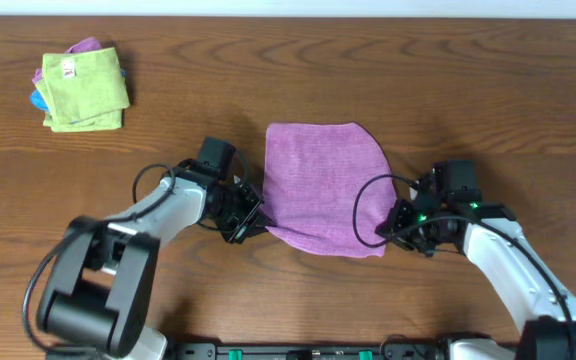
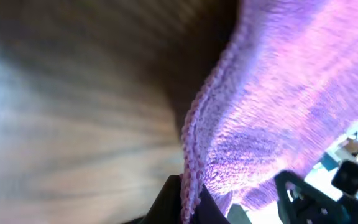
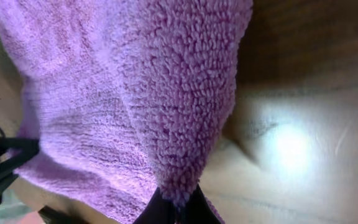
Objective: Fold the cloth
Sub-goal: 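Lift the near edge with both grippers and fold it over the far edge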
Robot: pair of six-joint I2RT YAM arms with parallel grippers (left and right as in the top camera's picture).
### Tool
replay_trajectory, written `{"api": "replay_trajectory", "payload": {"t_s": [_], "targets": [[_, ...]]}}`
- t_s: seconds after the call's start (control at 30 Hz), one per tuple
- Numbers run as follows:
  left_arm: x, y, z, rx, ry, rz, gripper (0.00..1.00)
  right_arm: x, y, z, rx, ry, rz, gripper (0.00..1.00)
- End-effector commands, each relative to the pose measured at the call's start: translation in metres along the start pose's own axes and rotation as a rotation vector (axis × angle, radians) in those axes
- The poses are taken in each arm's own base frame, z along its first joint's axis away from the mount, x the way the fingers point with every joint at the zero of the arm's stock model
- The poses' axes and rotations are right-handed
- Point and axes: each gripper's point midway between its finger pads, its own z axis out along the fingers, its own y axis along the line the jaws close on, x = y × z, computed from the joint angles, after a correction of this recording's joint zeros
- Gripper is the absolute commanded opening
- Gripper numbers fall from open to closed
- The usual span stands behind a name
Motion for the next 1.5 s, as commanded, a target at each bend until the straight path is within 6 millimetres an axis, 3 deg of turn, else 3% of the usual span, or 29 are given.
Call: {"api": "replay_trajectory", "payload": {"t_s": [0.0,0.23,0.43,0.67,0.9,1.2,1.47], "targets": [[0.01,-0.004,-0.01,0.023,0.008,0.052,0.06,0.01,0.003,-0.001,-0.015,0.031,-0.008,0.01],[0.022,-0.013,-0.026,0.056,-0.006,0.076,0.06,0.015,0.02,-0.01,-0.095,0.042,-0.021,0.01],[0.016,-0.031,-0.035,0.12,-0.059,0.039,0.06,-0.018,0.041,-0.034,-0.113,-0.141,-0.09,0.01],[-0.009,-0.05,-0.04,0.179,-0.187,0.021,0.06,-0.052,0.047,-0.038,-0.103,-0.281,-0.115,0.01],[-0.044,-0.065,-0.048,0.221,-0.361,0.037,0.06,-0.083,0.049,-0.022,-0.108,-0.34,-0.124,0.01],[-0.088,-0.082,-0.024,0.302,-0.413,0.002,0.06,-0.112,0.054,-0.013,-0.123,-0.42,-0.145,0.01],[-0.116,-0.099,-0.028,0.329,-0.464,0.006,0.06,-0.132,0.054,-0.006,-0.126,-0.477,-0.141,0.01]]}}
